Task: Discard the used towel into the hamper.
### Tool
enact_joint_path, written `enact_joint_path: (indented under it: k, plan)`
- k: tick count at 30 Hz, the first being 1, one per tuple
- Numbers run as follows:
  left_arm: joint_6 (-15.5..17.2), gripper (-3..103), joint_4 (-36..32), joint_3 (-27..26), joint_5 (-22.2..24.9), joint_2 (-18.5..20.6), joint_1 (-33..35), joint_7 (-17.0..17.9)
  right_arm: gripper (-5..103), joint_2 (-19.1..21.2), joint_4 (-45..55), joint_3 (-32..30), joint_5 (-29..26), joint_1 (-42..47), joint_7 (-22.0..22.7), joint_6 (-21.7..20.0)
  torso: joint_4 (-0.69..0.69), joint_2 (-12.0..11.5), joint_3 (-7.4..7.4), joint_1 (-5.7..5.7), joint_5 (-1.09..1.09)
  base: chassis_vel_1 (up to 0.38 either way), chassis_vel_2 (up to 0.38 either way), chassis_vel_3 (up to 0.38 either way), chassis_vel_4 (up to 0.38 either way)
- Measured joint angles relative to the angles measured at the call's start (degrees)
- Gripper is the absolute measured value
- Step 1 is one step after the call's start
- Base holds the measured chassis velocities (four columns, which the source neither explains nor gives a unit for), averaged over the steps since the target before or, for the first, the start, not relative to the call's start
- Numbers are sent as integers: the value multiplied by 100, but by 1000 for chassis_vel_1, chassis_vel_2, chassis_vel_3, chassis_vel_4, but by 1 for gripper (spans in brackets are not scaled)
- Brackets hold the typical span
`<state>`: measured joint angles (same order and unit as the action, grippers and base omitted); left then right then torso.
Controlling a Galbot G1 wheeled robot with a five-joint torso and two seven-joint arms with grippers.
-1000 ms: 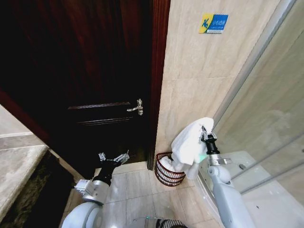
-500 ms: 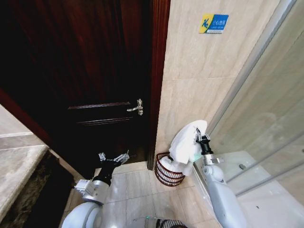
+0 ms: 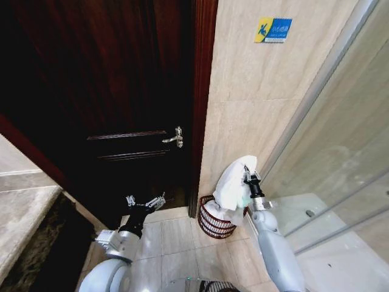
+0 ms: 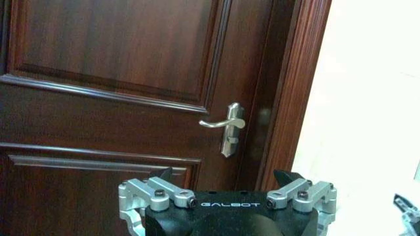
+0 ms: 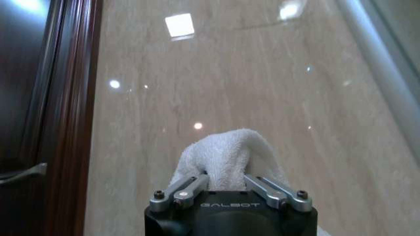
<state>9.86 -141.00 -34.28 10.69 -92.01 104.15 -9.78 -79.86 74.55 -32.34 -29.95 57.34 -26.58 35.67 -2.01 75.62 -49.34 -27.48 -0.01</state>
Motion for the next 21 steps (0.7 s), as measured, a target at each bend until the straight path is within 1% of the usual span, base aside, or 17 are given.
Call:
enact_joint_path:
  k: [2, 5, 8, 10, 12, 15, 21]
  plan:
    - [0, 100, 0, 0, 0, 0, 0, 0, 9, -18, -33, 6, 22, -16, 0, 4, 0, 0, 0, 0, 0, 0, 0, 0, 0]
    - [0, 100, 0, 0, 0, 0, 0, 0, 9, -161, -279, -16, 149, -132, 6, 52, 0, 0, 0, 0, 1, 0, 0, 0, 0]
    - [0, 100, 0, 0, 0, 0, 0, 0, 9, -192, -491, -51, 210, -195, -6, 125, 0, 0, 0, 0, 0, 0, 0, 0, 0]
    - [0, 100, 0, 1, 0, 0, 0, 0, 9, -175, -845, -98, 225, -293, -97, 246, 1, 0, 0, 0, 1, 0, 0, 0, 0]
    - [0, 100, 0, 0, 0, 0, 0, 0, 9, -169, -912, -109, 225, -312, -114, 264, 0, 0, 0, 0, 2, 0, 0, 0, 0]
    - [0, 100, 0, 0, 0, 0, 0, 0, 9, -80, -1318, -176, 202, -423, -166, 312, 1, 0, 0, 0, 1, 0, 0, 0, 0]
    - [0, 100, 0, 0, 0, 0, 0, 0, 9, -6, -1430, -186, 174, -418, -180, 312, 1, 0, 0, 0, 0, 0, 0, 0, 0]
